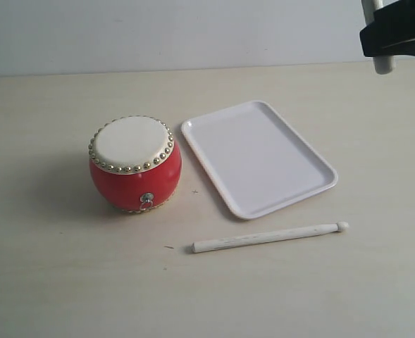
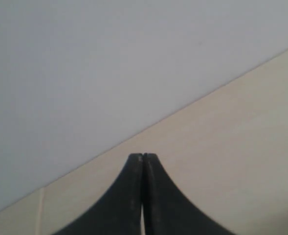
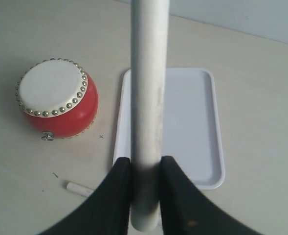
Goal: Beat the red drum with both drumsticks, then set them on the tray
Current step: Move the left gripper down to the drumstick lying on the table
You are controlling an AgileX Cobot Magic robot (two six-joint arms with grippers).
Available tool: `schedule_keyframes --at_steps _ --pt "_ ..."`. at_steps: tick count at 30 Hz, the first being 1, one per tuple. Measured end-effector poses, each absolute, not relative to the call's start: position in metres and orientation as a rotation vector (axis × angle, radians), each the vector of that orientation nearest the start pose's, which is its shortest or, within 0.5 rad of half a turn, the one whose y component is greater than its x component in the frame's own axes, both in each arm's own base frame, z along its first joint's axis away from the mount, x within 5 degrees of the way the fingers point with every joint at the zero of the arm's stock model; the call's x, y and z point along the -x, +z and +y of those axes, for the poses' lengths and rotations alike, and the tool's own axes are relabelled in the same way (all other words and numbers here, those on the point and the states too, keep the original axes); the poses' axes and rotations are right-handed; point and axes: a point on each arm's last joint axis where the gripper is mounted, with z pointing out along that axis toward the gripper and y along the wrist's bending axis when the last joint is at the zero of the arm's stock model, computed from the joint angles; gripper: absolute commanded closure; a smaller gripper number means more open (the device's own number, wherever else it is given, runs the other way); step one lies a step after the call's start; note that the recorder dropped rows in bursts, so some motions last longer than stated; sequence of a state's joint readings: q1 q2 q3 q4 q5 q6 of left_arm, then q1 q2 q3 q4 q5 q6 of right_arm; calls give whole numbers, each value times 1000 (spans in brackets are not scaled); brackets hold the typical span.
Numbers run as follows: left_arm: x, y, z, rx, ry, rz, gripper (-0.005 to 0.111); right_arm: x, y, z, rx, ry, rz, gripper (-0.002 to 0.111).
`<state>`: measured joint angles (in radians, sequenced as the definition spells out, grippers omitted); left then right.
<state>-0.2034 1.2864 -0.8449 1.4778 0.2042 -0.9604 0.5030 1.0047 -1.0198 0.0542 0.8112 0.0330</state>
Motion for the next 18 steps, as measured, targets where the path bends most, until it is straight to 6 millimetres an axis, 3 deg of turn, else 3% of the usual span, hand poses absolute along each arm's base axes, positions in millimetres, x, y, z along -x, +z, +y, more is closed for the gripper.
schedule_keyframes --at_steps 4,7,9,12,15,18 --pt "-299 293 -26 -586 648 2020 107 -171 370 98 517 342 2243 108" --pt "-307 284 -24 -540 633 2244 107 -171 370 98 524 338 2241 108" --pt "-306 286 -33 -601 490 2387 107 -171 370 98 531 335 2239 108" --pt "-295 297 -58 -938 154 2477 107 -170 369 98 543 329 2251 108" --pt "-281 307 -91 -1224 -268 2336 107 -169 368 97 561 318 2269 108" --pt "-277 312 -120 -1361 -448 2170 107 -168 367 97 579 309 2283 108"
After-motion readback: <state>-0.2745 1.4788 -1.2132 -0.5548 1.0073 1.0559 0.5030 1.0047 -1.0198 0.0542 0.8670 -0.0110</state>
